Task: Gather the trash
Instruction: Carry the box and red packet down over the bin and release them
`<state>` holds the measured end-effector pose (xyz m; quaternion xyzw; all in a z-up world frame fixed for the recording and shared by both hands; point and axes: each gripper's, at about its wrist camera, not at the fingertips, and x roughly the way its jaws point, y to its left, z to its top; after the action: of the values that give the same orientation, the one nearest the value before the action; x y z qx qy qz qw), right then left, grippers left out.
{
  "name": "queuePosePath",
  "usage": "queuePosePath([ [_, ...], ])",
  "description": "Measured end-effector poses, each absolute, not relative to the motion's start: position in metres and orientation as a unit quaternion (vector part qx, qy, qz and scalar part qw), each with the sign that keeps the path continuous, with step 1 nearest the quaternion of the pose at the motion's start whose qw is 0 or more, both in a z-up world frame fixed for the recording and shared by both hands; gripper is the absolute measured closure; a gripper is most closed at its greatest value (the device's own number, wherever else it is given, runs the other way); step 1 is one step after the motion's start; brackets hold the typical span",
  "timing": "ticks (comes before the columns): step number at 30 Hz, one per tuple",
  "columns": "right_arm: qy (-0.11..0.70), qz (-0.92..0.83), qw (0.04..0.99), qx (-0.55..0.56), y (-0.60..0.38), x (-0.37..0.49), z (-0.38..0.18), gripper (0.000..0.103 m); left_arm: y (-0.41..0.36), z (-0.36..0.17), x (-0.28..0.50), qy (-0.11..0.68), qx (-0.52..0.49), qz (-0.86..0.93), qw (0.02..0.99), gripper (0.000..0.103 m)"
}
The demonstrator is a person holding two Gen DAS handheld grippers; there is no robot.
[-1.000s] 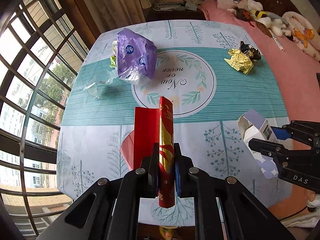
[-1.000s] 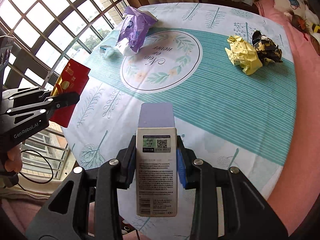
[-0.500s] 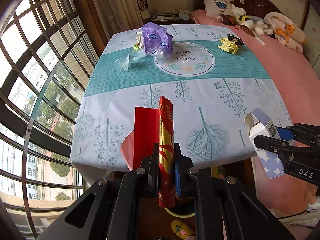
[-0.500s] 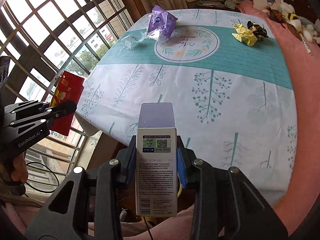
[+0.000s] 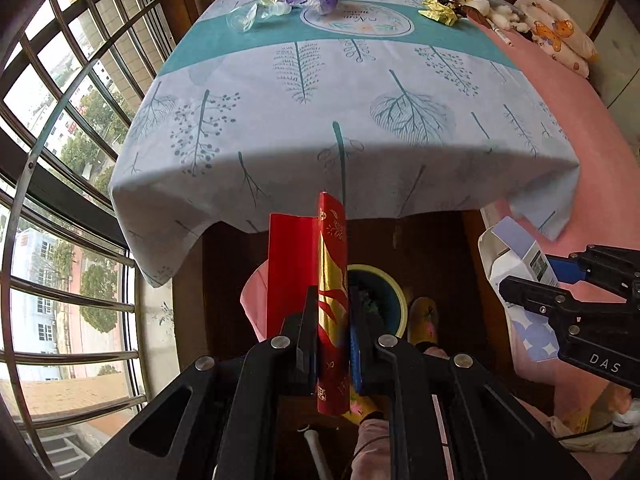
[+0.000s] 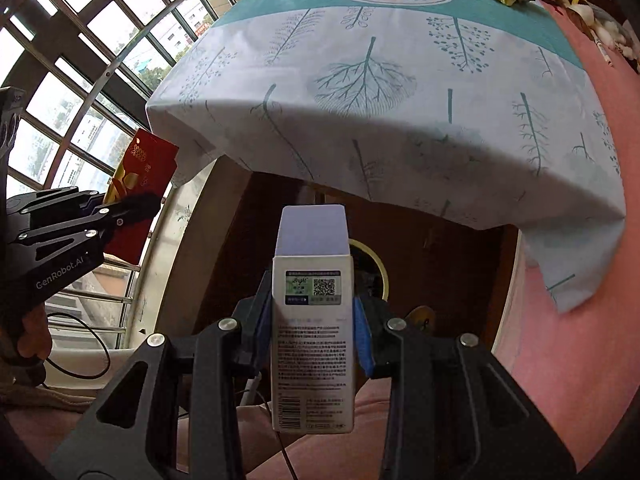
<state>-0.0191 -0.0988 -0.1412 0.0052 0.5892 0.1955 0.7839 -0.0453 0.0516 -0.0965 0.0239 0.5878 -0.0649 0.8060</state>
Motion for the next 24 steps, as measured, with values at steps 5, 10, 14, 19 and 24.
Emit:
queuePosePath([
  [5,0.622,0.187,0.76,0.017,-0.088,-0.03,-0.198,0.072,0.04,-0.16,-0.055,0.621,0.013,-0.068,0.78,0.091],
  [10,0.647,0.171,0.742,0.029,-0.084,-0.035,-0.28,0.072,0.034,-0.249,-0.054,0.654,-0.014,-0.064,0.753,0.091],
  [14,0.664,0.151,0.73,0.057,-0.089,-0.031,-0.353,0.072,0.028,-0.318,-0.047,0.658,-0.035,-0.061,0.749,0.091],
  [19,0.685,0.132,0.712,0.078,-0.092,-0.026,-0.44,0.072,0.022,-0.4,-0.042,0.671,-0.044,-0.062,0.738,0.091],
  [24,0.697,0.126,0.701,0.09,-0.09,-0.032,-0.498,0.071,0.019,-0.456,-0.04,0.68,-0.033,-0.056,0.731,0.087],
])
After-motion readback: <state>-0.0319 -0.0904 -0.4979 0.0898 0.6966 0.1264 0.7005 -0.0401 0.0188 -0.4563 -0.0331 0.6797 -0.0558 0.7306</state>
